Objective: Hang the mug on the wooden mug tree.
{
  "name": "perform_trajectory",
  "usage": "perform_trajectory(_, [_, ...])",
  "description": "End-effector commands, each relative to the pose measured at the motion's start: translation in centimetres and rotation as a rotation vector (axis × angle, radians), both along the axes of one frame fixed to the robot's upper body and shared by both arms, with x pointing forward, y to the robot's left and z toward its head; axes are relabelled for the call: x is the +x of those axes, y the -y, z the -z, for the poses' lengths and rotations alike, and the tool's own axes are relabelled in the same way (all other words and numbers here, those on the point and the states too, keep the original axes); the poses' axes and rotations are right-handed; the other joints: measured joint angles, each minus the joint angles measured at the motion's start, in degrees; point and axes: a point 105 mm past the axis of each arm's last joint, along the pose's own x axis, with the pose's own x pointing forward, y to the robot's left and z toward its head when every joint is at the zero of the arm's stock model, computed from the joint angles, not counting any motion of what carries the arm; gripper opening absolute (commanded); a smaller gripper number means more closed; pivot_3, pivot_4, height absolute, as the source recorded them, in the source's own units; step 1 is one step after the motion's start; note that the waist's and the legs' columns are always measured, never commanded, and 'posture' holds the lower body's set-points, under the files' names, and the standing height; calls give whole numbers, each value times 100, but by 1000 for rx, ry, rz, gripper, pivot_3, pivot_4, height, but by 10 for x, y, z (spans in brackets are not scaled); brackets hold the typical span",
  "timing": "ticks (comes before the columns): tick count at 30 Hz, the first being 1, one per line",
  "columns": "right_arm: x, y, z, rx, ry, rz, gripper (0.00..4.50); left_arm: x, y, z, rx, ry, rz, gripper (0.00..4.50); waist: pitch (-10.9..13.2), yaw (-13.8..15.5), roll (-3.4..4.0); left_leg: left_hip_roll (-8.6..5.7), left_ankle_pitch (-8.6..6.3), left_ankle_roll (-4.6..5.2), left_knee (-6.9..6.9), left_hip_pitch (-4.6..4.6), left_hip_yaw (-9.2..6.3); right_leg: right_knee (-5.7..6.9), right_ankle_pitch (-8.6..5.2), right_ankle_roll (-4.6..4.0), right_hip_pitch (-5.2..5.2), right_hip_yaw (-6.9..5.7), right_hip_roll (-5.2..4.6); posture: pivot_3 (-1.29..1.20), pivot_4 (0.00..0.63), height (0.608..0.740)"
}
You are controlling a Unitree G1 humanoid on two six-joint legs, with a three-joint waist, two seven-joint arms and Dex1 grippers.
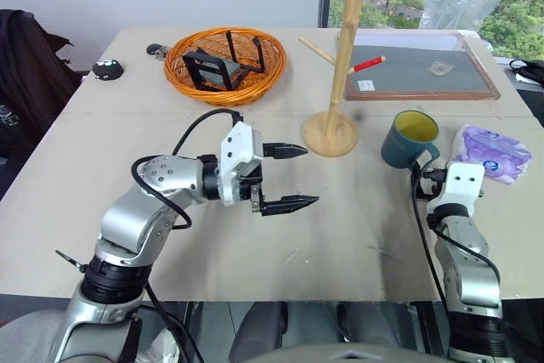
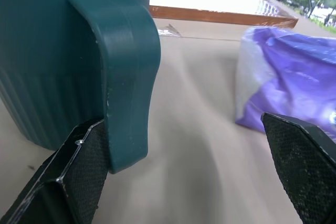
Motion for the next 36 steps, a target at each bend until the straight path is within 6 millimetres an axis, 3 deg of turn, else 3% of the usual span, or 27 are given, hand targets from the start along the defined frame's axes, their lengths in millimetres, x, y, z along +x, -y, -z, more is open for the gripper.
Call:
perform_trajectory(1, [0, 6, -5, -4, 19, 54, 4455, -6, 4, -11, -10, 53, 29, 4500, 0, 9, 0, 0, 0, 0, 0, -1, -1, -1, 0, 0, 0, 0, 0, 0, 150, 740])
perform_trajectory(19, [12, -8, -8, 12, 71, 89, 4455, -7, -7, -16, 19, 66, -4, 4500, 0, -41, 0, 0, 0, 0, -2, -1, 2, 0, 0, 0, -5, 2, 0, 0, 150, 740])
perform_trajectory(20, [12, -9, -8, 6, 76, 81, 3880, -7, -8, -16, 19, 67, -7, 4500, 0, -49, 1, 0, 0, 0, -2, -1, 2, 0, 0, 0, -5, 3, 0, 0, 150, 740])
perform_trajectory(22, [14, -14, -9, -13, 85, 49, 3224, -8, -9, -16, 19, 67, -10, 4500, 0, -76, 0, 0, 0, 0, -2, -2, 2, 0, 0, 0, -5, 2, 0, 0, 150, 740])
perform_trajectory(27, [14, -14, -12, -43, 113, 8, 764, -8, -11, -17, 14, 68, -21, 4500, 0, -105, 1, 0, 0, 0, -2, -2, 1, 0, 0, 0, -5, 2, 0, 0, 150, 740])
perform_trajectory(29, [14, -12, -14, -54, 124, -7, 45, -8, -11, -17, 13, 68, -24, 4500, 0, -106, 1, 0, 0, 0, -2, -2, 1, 0, 0, 0, -5, 2, 0, 0, 150, 740])
perform_trajectory(36, [14, -10, -23, -75, 155, -58, 45, -6, -11, -16, 2, 72, -38, 4500, 1, -111, 1, 0, 0, 0, -2, -2, 2, 0, 0, 0, -5, 3, 0, 0, 150, 740])
